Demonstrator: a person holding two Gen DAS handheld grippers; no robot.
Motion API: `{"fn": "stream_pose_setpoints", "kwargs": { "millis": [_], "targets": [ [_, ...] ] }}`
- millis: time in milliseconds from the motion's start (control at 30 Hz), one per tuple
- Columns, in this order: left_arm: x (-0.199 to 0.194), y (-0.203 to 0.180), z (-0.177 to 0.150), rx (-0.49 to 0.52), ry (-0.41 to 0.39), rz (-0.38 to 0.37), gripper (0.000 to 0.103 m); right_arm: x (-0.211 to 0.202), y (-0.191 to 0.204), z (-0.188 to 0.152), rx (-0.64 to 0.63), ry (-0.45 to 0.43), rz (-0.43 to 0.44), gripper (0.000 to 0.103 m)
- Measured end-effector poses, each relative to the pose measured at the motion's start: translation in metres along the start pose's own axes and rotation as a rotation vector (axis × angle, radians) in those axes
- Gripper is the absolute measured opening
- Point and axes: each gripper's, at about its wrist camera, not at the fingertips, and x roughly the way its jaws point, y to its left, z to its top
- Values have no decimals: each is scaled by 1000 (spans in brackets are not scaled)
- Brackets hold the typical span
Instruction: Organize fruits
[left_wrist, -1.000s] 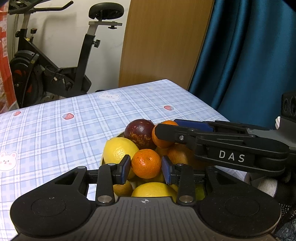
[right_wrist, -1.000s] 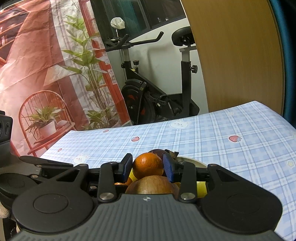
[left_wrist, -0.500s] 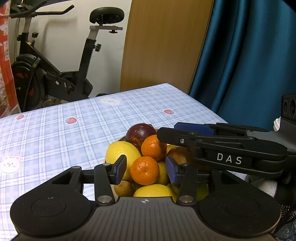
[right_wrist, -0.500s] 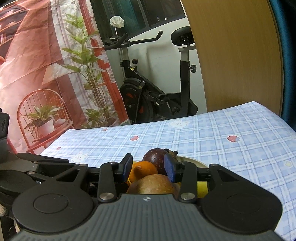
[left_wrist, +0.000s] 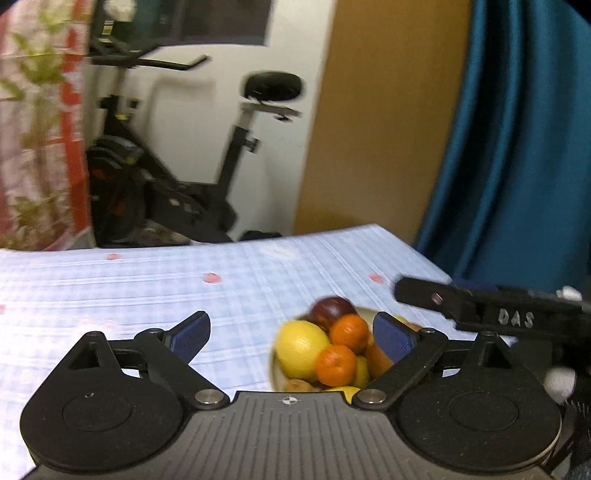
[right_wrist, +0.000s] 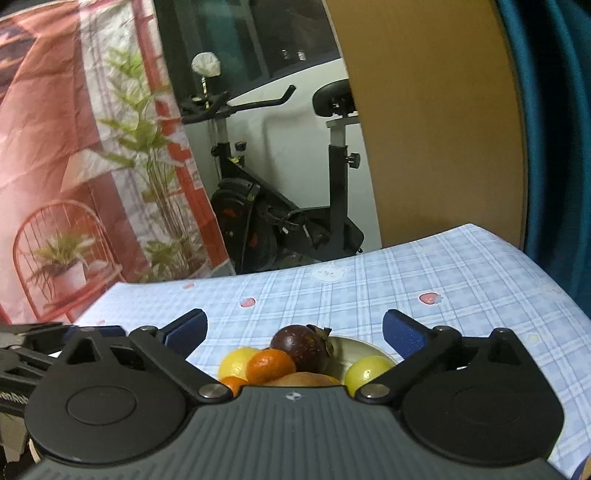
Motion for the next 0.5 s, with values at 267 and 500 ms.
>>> {"fn": "stream_pose_setpoints", "kwargs": {
  "millis": [267,500],
  "targets": [
    [-59,24,14,-120,-60,97,96,-18,19,8,-3,24,-16,103],
    [-112,19,26,-79,-136,246,96,-45,46,18,-33,-6,-17,103]
  ]
}}
